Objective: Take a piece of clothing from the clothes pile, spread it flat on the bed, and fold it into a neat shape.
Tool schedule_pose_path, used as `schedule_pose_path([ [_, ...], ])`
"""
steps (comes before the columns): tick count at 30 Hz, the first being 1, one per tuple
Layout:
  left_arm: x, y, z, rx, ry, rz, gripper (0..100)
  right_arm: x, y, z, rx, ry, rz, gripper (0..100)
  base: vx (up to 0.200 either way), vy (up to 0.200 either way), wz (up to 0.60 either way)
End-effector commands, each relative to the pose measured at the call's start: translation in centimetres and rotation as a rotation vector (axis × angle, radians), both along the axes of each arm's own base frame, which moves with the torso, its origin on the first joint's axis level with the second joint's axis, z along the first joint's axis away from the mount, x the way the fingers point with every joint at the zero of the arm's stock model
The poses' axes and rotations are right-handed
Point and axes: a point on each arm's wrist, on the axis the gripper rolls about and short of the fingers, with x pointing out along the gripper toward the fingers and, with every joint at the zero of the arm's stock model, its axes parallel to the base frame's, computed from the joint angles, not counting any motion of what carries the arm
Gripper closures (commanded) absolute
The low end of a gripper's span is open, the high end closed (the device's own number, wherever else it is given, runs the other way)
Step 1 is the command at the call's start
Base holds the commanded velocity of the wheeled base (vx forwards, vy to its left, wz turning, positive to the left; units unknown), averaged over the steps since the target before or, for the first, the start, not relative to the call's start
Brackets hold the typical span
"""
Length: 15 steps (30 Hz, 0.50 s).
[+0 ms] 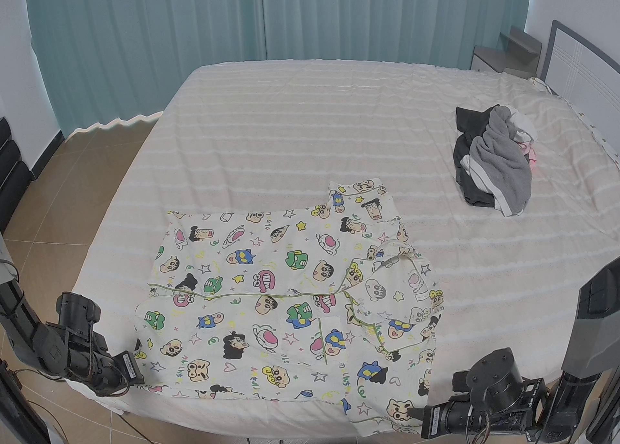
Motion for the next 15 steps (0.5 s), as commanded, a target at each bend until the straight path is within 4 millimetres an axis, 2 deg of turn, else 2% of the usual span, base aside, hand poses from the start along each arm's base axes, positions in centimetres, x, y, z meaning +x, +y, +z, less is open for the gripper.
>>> schedule_pose_path([
  [1, 0.7, 0.1, 1.6, 0.005, -0.092, 0.005, 100, 0.0, -0.2, 0.2, 0.016, -0.019, -0.008, 100, 0.0, 0.0, 0.0],
  [8, 2.6, 0.3, 3.3, 0.003, -0.193, 0.048, 100, 1.3, -0.3, 0.9, 0.053, -0.114, -0.088, 100, 0.0, 0.0, 0.0],
  [15, 4.2, 0.4, 4.3, 0.0, -0.251, 0.059, 100, 3.9, -0.9, 2.0, 0.123, -0.227, -0.176, 100, 0.0, 0.0, 0.0],
])
